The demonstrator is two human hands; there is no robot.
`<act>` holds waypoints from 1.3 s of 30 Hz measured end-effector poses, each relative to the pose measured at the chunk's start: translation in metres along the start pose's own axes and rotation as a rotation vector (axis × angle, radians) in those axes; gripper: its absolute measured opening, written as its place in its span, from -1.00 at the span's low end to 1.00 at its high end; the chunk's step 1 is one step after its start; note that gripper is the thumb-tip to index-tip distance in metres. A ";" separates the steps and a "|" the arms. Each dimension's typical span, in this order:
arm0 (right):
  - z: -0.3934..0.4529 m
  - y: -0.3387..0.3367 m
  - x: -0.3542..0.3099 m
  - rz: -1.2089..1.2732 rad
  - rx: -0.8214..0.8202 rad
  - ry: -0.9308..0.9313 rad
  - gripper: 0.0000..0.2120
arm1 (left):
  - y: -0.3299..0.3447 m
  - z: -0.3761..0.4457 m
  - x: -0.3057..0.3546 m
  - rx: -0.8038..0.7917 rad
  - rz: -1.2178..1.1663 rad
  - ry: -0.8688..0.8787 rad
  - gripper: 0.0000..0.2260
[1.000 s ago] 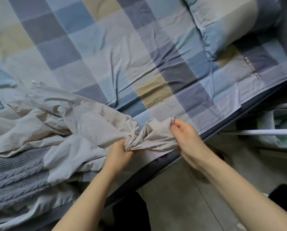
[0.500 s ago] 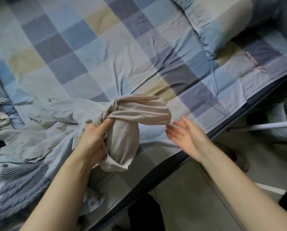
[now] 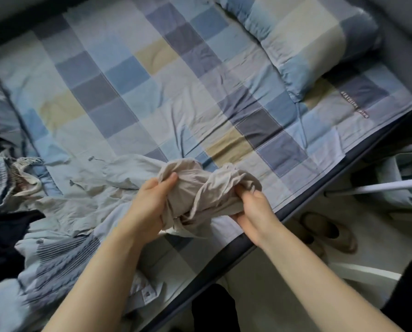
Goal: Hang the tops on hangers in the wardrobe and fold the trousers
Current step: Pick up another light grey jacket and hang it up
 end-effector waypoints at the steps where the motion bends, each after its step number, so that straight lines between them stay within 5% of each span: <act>1: -0.012 0.004 -0.019 -0.069 -0.003 -0.062 -0.74 | 0.001 -0.006 0.017 0.017 0.017 0.025 -0.79; 9: -0.111 0.061 -0.165 -0.428 0.067 -0.551 -0.82 | 0.028 -0.081 0.165 -0.024 0.272 0.502 -0.68; 14: -0.220 0.103 -0.218 -0.476 0.095 -0.781 -0.83 | 0.038 -0.162 0.266 -0.007 0.250 0.710 -0.74; 19: -0.327 0.125 -0.256 -0.491 0.162 -0.953 -0.82 | 0.057 -0.259 0.349 -0.187 0.362 0.972 -0.80; 22: -0.382 0.128 -0.286 -0.482 0.334 -1.009 -0.83 | 0.071 -0.315 0.385 -0.224 0.375 1.112 -0.80; 26: -0.443 0.121 -0.338 -0.471 0.544 -1.080 -0.78 | 0.084 -0.359 0.418 -0.183 0.353 1.191 -0.75; 31: -0.522 0.094 -0.348 -0.541 0.664 -1.228 -0.94 | 0.100 -0.407 0.437 -0.196 0.370 1.267 -0.72; 35: -0.558 0.055 -0.327 -0.445 0.801 -1.234 -0.96 | 0.113 -0.420 0.423 -0.271 0.726 1.227 -0.86; 39: -0.601 0.037 -0.327 -0.354 0.899 -1.355 -0.80 | 0.141 -0.417 0.372 -0.329 1.155 1.109 -0.68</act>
Point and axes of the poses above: each hand's wrist, its own z-axis towards the middle knuckle, its own y-axis out of the palm, x = y × z, the point moved 3 cm from there along z, towards the middle knuckle, and after that the axes turned 13 degrees about -z, right-handed, at the moved point
